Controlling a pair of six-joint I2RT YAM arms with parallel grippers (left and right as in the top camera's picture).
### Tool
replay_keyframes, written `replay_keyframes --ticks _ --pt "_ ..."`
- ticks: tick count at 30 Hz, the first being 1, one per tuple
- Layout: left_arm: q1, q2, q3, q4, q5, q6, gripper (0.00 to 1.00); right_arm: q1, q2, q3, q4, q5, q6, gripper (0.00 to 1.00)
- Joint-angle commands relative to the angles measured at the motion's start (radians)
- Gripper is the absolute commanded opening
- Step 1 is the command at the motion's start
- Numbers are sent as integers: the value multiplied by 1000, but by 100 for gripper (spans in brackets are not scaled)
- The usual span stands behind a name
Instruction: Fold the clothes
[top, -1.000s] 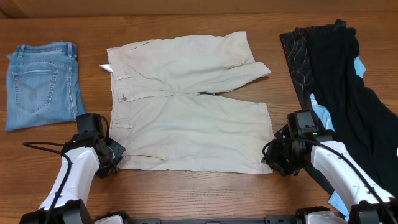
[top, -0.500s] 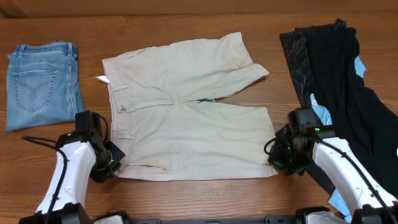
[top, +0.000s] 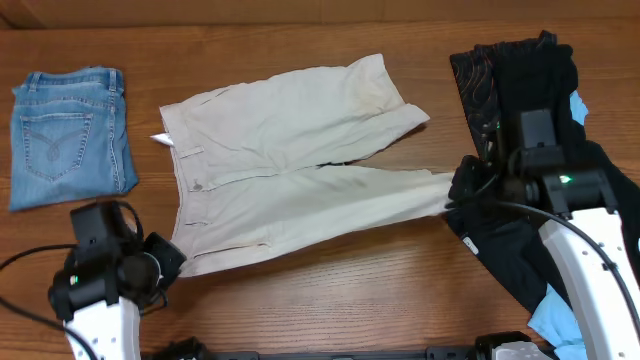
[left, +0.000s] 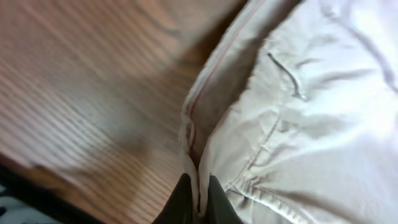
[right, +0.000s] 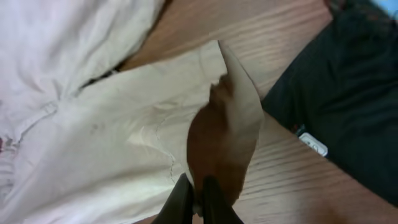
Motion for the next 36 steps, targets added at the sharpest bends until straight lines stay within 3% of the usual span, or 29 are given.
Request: replay_keyframes --ticks 1,7,23,28,36 --pt "19 -112 19 -2 -2 60 4 -17 -18 103 -19 118 -11 4" --pt "19 -199 101 -77 34 79 4 -17 -35 194 -69 182 -10 4" --pt "19 -199 334 -253 -29 77 4 -19 -188 266 -148 364 22 4" --pt "19 -190 341 -248 -129 39 5 -19 -164 299 -62 399 -50 4" --pt "19 -95 306 -125 -130 18 4 -19 19 299 127 363 -233 4"
